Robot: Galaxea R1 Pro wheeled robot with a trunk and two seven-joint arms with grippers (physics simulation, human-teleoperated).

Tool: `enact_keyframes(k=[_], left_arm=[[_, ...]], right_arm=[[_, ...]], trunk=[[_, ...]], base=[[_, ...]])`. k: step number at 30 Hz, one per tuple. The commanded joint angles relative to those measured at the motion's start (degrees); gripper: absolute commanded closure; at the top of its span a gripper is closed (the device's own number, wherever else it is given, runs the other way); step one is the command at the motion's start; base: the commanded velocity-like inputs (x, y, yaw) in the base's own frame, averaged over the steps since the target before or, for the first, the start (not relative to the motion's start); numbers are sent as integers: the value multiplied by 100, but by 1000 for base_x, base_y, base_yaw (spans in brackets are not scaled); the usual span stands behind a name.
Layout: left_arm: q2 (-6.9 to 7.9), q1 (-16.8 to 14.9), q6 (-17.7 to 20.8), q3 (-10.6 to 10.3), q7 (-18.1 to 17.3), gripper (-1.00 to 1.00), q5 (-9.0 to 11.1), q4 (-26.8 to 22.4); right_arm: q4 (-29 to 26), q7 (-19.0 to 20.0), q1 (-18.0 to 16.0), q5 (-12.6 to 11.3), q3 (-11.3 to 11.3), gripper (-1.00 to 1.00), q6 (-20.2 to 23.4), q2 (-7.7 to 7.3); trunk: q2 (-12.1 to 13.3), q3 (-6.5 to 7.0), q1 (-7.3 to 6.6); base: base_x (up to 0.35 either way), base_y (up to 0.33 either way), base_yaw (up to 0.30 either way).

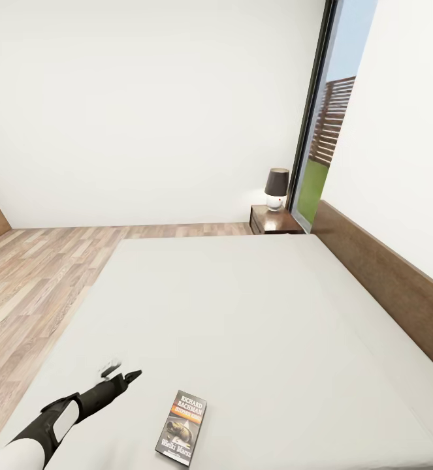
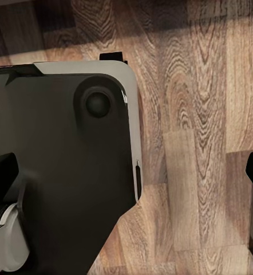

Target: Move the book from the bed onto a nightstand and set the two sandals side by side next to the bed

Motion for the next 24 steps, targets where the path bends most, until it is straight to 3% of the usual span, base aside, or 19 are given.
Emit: enact_keyframes(k=[1, 24], left_arm=[[-2, -4, 53, 20, 51, -100, 36, 0], [-8, -4, 53, 19, 680, -100, 43, 214]], right_arm=[[16, 17, -8, 42, -48, -100, -32, -3], [16, 17, -8, 42, -39, -100, -32, 4]], trunk=[[-12, -11, 3], [-12, -11, 3]], base=[[0, 0, 0], [0, 0, 0]])
